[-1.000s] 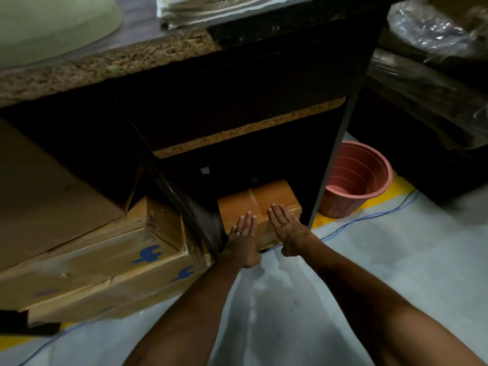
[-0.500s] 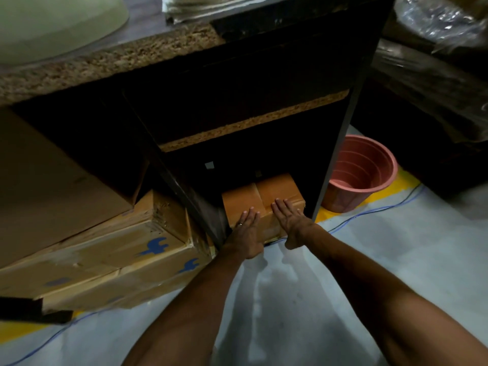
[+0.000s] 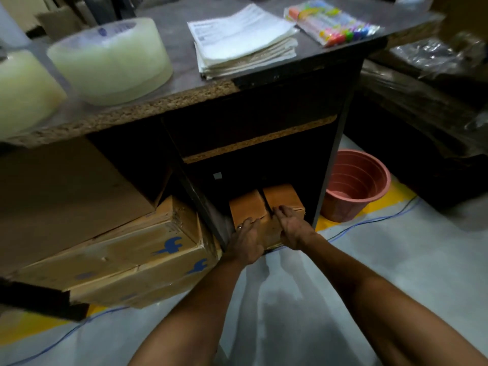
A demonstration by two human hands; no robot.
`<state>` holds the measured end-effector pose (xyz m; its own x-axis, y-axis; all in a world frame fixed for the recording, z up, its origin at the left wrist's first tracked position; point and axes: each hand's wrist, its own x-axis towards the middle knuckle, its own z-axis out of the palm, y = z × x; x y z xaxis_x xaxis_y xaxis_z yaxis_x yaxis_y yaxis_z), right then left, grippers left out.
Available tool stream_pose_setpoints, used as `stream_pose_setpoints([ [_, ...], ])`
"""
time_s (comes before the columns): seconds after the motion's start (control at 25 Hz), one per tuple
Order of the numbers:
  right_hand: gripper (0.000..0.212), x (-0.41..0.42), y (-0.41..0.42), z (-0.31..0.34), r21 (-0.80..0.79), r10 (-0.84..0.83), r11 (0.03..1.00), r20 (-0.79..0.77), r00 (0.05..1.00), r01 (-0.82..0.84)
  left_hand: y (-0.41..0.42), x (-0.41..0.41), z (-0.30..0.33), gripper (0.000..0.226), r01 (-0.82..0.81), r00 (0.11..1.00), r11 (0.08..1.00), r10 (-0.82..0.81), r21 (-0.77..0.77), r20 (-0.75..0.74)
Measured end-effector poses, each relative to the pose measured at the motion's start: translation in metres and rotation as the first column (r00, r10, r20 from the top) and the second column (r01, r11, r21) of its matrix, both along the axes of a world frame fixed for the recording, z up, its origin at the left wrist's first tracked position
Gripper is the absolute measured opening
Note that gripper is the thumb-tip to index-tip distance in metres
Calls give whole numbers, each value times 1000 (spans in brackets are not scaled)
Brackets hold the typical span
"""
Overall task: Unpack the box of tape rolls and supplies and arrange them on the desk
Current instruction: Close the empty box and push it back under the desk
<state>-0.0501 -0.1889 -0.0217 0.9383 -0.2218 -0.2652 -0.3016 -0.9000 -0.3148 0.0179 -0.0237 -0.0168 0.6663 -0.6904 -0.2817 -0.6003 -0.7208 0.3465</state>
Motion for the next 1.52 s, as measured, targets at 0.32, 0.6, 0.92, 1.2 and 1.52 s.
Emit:
stream_pose_setpoints([
  [0.32,34,-67,37,57,160,-82,987,324,942,31,47,-58,65,42,-110,994,992,110,-59,7],
  [0.6,57,-107,89,143,168,-131,982,297,946,83,91,-108,149,31,-119,993,984,119,-129,-13],
  [0.92,40,-114,110,176,204,-137,976,280,950,81,105,-107,179,36,-103,993,975,113,-195,38],
  [1.2,19,-54,67,107,323,-119,945,196,973,50,67,-46,110,37,-146,989,988,145,-52,-18],
  [1.52,10,-32,47,144,335,-63,941,15,998,54,52,-18,138,38,-110,979,994,113,27,-172],
])
